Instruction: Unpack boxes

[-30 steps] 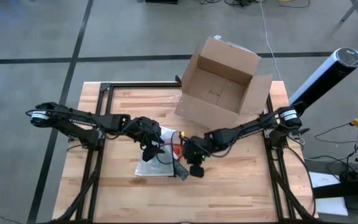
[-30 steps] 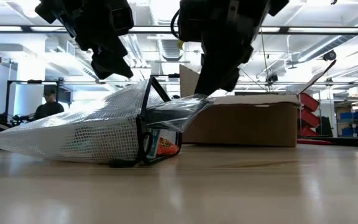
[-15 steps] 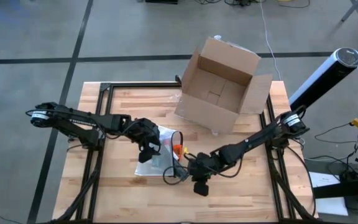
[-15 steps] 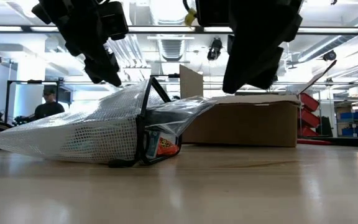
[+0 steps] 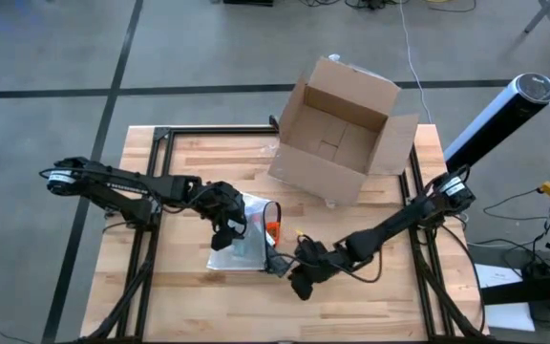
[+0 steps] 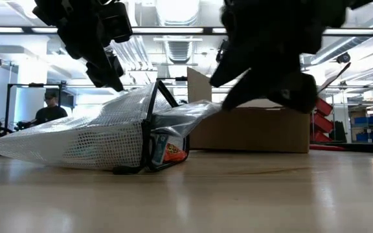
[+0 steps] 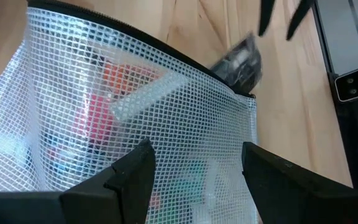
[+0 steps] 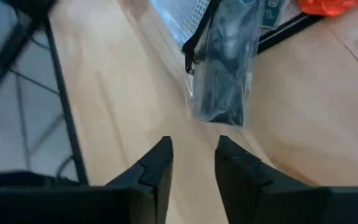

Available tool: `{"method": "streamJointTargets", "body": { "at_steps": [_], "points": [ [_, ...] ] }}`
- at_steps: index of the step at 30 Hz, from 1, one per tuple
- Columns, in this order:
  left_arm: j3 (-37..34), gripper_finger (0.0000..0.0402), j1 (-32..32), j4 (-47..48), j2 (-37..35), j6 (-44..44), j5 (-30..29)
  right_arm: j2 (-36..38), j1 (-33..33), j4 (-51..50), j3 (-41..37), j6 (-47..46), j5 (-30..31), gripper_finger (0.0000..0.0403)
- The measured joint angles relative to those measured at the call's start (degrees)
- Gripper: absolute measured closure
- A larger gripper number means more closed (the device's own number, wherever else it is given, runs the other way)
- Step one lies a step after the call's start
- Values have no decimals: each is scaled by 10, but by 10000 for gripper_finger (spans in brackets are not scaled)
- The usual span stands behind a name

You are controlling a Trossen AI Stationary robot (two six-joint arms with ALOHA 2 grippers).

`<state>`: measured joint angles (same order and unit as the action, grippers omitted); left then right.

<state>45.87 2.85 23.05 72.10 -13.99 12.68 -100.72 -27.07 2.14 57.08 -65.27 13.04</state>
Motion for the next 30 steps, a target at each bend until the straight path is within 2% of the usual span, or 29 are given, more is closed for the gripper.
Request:
{"method": "streamJointTargets", "body": {
  "at_steps": [8, 14, 20, 30],
  "points": [
    [-2, 182, 0, 3, -4, 16, 3, 21, -26, 73, -53, -107, 45, 273],
    [-3, 182, 0, 2, -8, 19, 3, 12, -26, 79, -71, -167, 51, 298],
    [-3, 182, 0, 2, -9, 15, 3, 12, -20, 139, -96, -201, 60, 321],
    [-3, 182, 0, 1, -9, 14, 3, 11, 5, 104, -97, -204, 45, 354]
  ]
}}
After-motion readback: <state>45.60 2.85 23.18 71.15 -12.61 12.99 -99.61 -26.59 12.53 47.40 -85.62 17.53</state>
